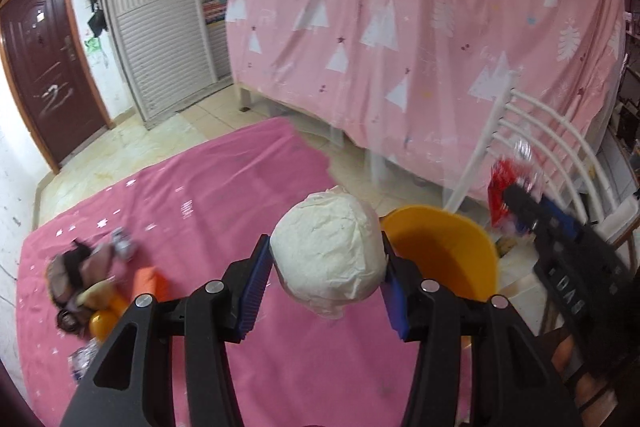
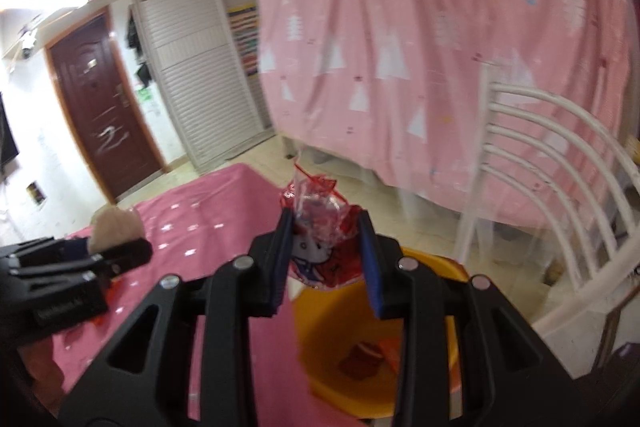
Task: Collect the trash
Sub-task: 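Carry the bag and white ball to the yellow bucket and release both, then grasp the black-and-white sock with the left tool while the right grasps the orange box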
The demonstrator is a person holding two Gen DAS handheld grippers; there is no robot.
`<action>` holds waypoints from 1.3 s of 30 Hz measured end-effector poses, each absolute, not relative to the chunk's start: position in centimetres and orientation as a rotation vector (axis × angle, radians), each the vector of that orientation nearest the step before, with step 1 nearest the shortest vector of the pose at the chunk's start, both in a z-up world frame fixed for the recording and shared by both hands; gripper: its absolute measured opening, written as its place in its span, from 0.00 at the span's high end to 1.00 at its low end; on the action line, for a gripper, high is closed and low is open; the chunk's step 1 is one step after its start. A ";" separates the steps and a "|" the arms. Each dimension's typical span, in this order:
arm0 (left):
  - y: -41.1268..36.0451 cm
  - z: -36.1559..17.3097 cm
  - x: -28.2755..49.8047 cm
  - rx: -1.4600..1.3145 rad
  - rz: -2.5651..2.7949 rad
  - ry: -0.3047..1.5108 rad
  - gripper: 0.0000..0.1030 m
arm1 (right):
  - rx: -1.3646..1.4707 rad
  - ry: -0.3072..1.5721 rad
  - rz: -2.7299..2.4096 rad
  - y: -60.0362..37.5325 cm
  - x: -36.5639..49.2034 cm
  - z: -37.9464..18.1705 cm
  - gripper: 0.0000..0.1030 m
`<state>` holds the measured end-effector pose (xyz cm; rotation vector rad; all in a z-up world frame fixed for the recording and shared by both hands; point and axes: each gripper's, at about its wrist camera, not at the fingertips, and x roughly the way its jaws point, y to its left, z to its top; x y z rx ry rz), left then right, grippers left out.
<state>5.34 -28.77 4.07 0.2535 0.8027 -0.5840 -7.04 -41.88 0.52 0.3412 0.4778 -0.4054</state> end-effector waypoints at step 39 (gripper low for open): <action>-19.1 6.9 9.7 0.060 -0.461 0.841 0.31 | 0.283 0.592 -0.241 -35.5 -2.7 -0.6 0.28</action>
